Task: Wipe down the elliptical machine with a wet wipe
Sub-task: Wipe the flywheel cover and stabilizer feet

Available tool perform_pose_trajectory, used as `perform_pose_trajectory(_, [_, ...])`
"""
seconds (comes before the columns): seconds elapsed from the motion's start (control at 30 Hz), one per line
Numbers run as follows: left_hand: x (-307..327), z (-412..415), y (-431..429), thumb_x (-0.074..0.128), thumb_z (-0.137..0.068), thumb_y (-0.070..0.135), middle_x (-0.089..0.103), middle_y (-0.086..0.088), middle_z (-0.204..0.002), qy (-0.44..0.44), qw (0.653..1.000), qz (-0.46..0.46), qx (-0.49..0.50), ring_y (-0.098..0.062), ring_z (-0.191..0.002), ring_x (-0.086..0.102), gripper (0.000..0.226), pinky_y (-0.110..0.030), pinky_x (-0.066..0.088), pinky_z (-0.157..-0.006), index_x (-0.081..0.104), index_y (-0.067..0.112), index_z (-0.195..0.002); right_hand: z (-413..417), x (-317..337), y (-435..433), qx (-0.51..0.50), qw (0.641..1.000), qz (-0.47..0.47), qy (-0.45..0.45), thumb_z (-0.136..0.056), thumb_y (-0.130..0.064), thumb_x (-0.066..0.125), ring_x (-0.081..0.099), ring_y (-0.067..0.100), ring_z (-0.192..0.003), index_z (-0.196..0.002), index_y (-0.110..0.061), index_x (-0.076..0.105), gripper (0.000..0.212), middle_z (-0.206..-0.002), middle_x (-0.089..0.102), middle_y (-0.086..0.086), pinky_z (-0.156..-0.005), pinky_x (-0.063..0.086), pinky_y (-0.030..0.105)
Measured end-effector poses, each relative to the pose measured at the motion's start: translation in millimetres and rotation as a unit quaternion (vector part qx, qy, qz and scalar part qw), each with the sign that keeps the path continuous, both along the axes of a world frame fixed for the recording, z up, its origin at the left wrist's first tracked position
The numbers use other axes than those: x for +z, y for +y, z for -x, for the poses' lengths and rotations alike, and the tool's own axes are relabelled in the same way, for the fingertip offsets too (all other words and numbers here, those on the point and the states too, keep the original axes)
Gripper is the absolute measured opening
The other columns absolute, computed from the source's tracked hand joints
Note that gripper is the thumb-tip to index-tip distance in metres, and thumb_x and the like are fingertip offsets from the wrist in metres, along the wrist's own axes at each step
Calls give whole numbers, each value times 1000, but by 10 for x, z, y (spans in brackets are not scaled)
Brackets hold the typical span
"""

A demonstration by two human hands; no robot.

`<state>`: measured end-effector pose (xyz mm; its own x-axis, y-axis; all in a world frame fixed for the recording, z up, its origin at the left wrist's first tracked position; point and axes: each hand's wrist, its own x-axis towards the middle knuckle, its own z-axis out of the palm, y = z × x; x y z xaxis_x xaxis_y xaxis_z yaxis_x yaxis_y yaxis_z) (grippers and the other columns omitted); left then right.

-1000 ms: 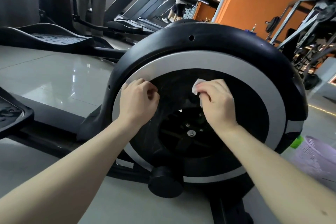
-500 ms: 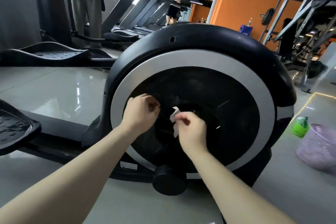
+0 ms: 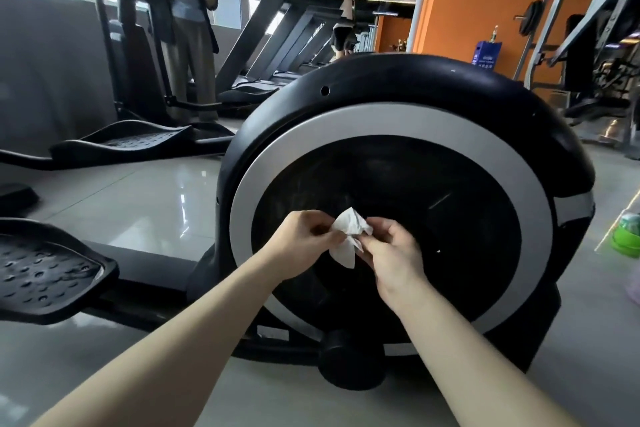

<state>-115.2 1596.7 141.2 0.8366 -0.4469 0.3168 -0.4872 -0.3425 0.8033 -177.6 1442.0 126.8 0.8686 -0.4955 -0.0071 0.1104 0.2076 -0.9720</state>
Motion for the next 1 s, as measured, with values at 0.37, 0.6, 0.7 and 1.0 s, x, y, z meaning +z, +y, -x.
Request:
perform_pose_trajectory(0.37, [64, 41, 0, 62, -99, 17, 68, 22, -86, -63, 994, -62, -61, 0, -86, 63, 18, -16, 48, -76, 79, 22, -98, 33, 33, 148, -51, 979, 196, -31, -90, -24, 79, 71, 7, -103, -101, -30, 78, 13, -111, 70, -11, -91, 59, 28])
perform_pose_trajectory(0.6, [125, -117, 195, 66, -96, 17, 75, 14, -99, -24, 1000, -6, 6, 7, -87, 66, 28, -16, 48, -83, 74, 28, -120, -172, 254, 104, -140, 889, 393, -185, -89, 6, 70, 62, -13, -90, -94, -1, 78, 11, -99, 64, -7, -75, 51, 6])
perform_pose_trajectory(0.7, [121, -230, 298, 66, -93, 17, 74, 12, -87, -30, 993, 13, 112, -7, -68, 67, 24, -21, 53, -67, 75, 30, -111, -400, 109, 35, -121, 851, 471, -200, -93, 5, 67, 59, -2, -103, -99, 0, 74, 11, -103, 59, -14, -83, 58, 21])
perform_pose_trajectory(1.0, [-16, -365, 416, 59, -91, 18, 73, 12, -91, -52, 968, 26, 243, -7, -80, 67, 22, -30, 56, -76, 76, 23, -104, -750, 187, 284, -55, 672, 701, -235, -91, -3, 58, 60, 22, -91, -95, -5, 75, 18, -96, 66, 6, -73, 58, 43])
